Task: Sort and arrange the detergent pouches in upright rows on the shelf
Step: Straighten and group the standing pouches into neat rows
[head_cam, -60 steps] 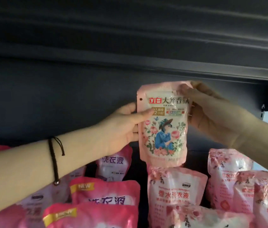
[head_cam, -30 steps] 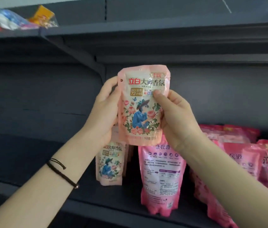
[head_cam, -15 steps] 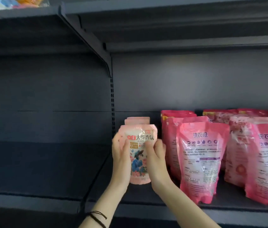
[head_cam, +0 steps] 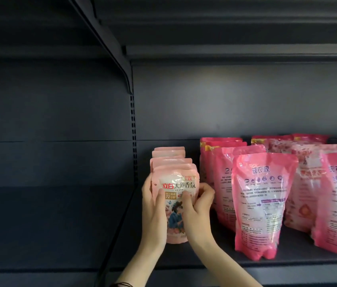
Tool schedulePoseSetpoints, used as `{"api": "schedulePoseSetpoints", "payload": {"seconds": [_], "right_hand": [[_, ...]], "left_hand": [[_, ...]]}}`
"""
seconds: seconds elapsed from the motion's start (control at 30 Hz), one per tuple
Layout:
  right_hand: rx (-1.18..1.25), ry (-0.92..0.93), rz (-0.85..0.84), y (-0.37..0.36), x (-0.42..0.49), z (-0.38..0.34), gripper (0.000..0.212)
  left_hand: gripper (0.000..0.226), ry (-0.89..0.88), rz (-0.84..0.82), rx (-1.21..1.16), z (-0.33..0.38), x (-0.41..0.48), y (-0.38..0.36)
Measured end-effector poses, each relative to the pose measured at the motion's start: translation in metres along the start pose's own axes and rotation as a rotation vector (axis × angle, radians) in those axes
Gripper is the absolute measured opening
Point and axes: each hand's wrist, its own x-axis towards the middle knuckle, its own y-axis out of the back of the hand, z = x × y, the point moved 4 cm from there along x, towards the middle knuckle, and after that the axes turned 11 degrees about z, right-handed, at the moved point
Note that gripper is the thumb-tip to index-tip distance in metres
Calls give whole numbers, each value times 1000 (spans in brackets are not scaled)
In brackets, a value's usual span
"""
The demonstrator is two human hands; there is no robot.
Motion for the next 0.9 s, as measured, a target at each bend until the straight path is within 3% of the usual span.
{"api": "schedulePoseSetpoints", "payload": {"seconds": [0.17,0.23,0.4,0.5,0.63,0.8,0.9], "right_hand": [[-134,403,-35,9,6,-41,65],[-195,560,-124,9,10,-68,59],[-336,798,-234,31,28,-141,18],[-604,845,-253,59,40,-164,8],[-882,793,-280,108,53,-168,18],[-1080,747,-279,178,78,-157,29],[-1137,743,-255,222,97,-154,25]], "left_hand": [[44,-275,86,300,40,24,15],[38,-381,24,446,67,36,12],[30,-642,-284,927,138,40,-20],[35,-801,-377,1096,163,19,-43],[38,-957,-444,1191,164,-8,-75],[54,-1008,-515,1258,150,-28,-133],[47,-1019,-515,1255,144,-40,-173]]}}
